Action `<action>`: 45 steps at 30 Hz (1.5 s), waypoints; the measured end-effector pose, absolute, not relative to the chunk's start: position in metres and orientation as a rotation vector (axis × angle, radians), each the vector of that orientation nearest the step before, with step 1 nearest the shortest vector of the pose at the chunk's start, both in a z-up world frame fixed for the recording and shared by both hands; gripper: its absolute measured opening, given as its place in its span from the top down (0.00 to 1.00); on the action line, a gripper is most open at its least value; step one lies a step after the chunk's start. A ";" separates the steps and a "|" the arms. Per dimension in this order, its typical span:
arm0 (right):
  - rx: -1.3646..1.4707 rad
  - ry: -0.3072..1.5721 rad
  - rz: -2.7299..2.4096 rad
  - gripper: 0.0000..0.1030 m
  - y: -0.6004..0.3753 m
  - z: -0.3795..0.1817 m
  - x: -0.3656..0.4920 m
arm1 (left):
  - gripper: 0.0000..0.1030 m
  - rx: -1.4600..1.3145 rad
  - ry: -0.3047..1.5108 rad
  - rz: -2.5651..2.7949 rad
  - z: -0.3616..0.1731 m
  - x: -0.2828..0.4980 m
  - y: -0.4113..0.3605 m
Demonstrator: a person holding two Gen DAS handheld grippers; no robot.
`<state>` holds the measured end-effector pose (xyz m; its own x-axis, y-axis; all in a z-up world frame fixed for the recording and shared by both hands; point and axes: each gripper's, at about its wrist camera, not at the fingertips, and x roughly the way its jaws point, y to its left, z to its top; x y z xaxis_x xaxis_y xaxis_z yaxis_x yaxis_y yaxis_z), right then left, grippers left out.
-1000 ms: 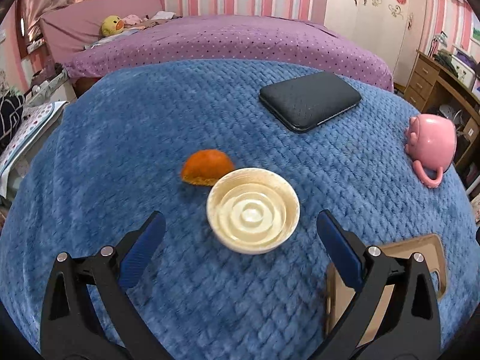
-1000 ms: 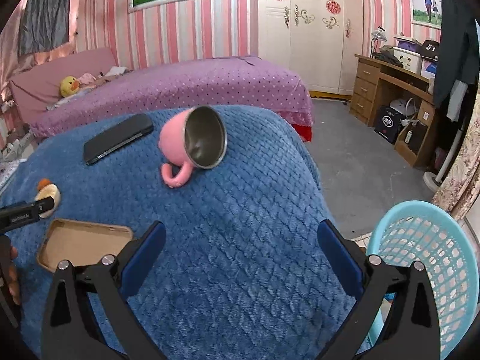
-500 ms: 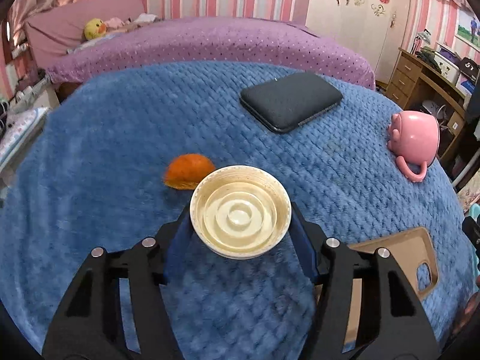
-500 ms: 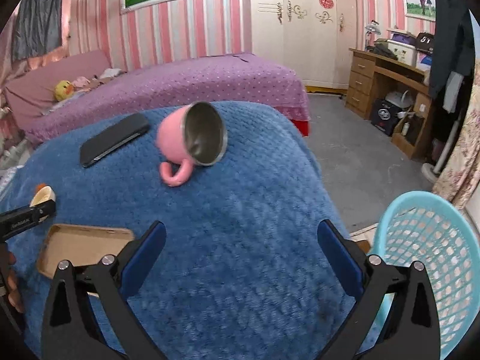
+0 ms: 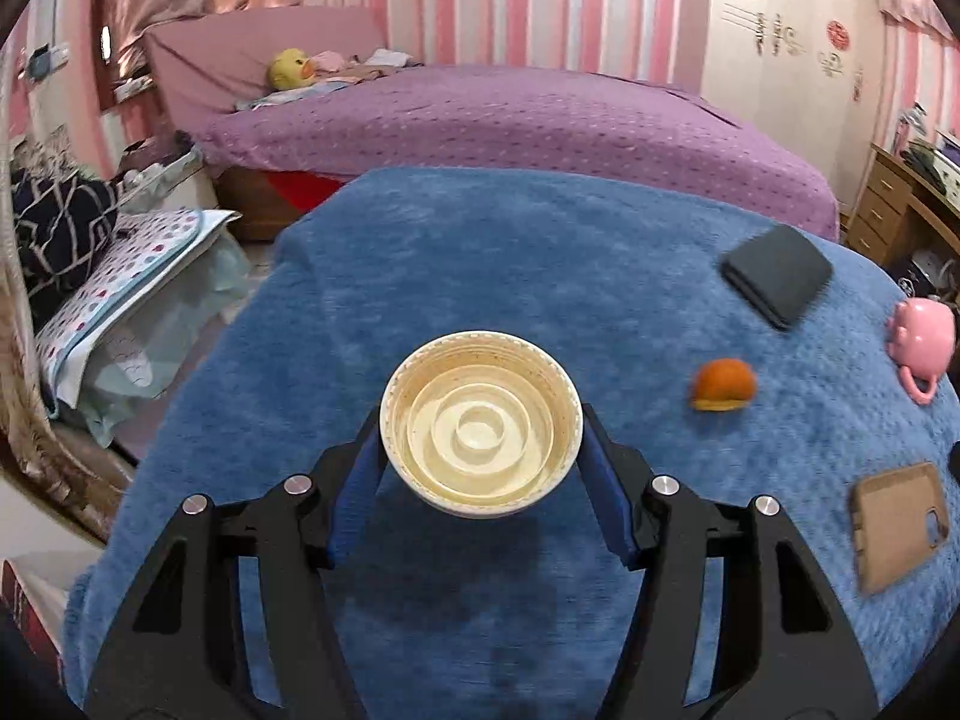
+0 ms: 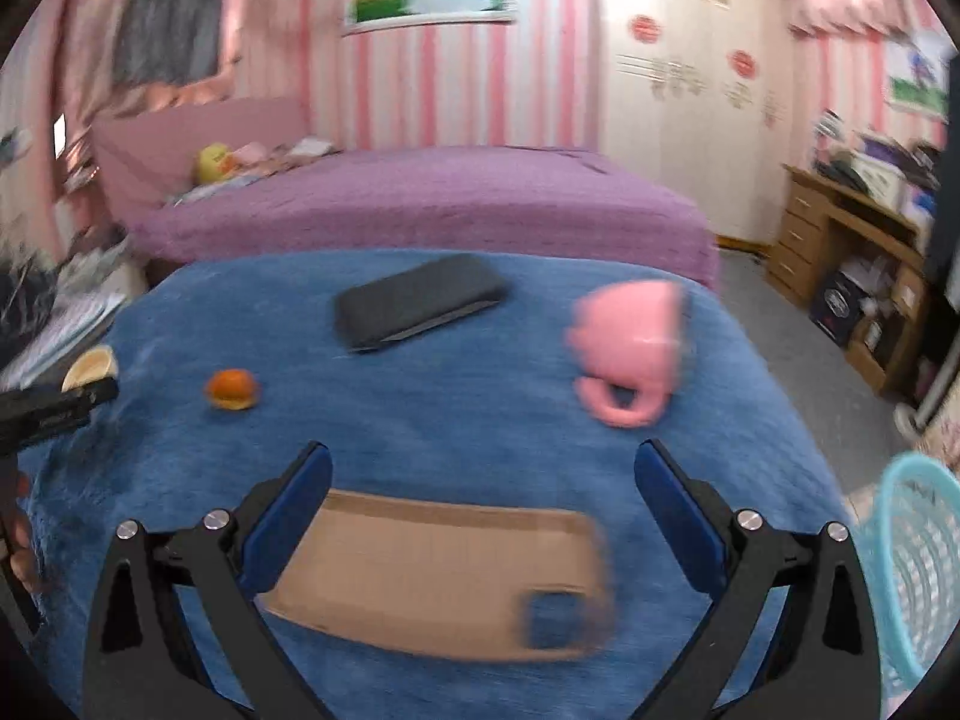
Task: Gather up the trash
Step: 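Grasp the white round lid with the left gripper, then grasp the tangerine with the right gripper while the left gripper holds the white lid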
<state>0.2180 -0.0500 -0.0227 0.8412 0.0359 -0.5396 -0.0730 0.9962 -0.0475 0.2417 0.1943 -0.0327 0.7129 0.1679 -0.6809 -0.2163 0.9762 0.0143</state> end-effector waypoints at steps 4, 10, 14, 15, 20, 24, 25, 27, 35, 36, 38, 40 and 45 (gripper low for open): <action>-0.101 0.588 0.112 0.04 -0.006 -0.028 0.234 | 0.41 -0.077 0.737 0.239 -0.030 0.238 0.216; -0.159 0.618 0.176 0.14 0.048 -0.037 0.258 | 0.41 -0.110 0.755 0.268 -0.037 0.240 0.246; -0.176 0.665 0.216 0.25 0.072 -0.043 0.276 | 0.41 -0.159 0.757 0.288 -0.038 0.240 0.261; -0.177 0.672 0.221 0.28 0.073 -0.043 0.281 | 0.41 -0.160 0.755 0.295 -0.037 0.240 0.263; -0.180 0.733 0.261 0.43 0.081 -0.053 0.300 | 0.41 -0.144 0.748 0.307 -0.036 0.241 0.262; -0.179 0.785 0.300 0.58 0.086 -0.064 0.309 | 0.41 -0.129 0.738 0.301 -0.034 0.241 0.255; -0.184 0.785 0.304 0.59 0.089 -0.065 0.308 | 0.41 -0.131 0.737 0.296 -0.033 0.242 0.253; -0.180 0.771 0.308 0.64 0.088 -0.063 0.307 | 0.41 -0.131 0.735 0.295 -0.032 0.241 0.250; -0.157 0.674 0.284 0.66 0.059 -0.039 0.284 | 0.41 -0.076 0.737 0.300 -0.025 0.235 0.234; -0.148 0.666 0.276 0.66 0.049 -0.035 0.280 | 0.41 -0.078 0.735 0.296 -0.023 0.234 0.232; -0.140 0.659 0.259 0.66 0.035 -0.029 0.273 | 0.41 -0.076 0.726 0.281 -0.019 0.231 0.225; -0.147 0.649 0.235 0.66 0.018 -0.024 0.267 | 0.41 -0.069 0.721 0.269 -0.015 0.228 0.214; -0.148 0.619 0.161 0.66 -0.037 -0.007 0.243 | 0.41 -0.092 0.724 0.207 -0.009 0.219 0.179</action>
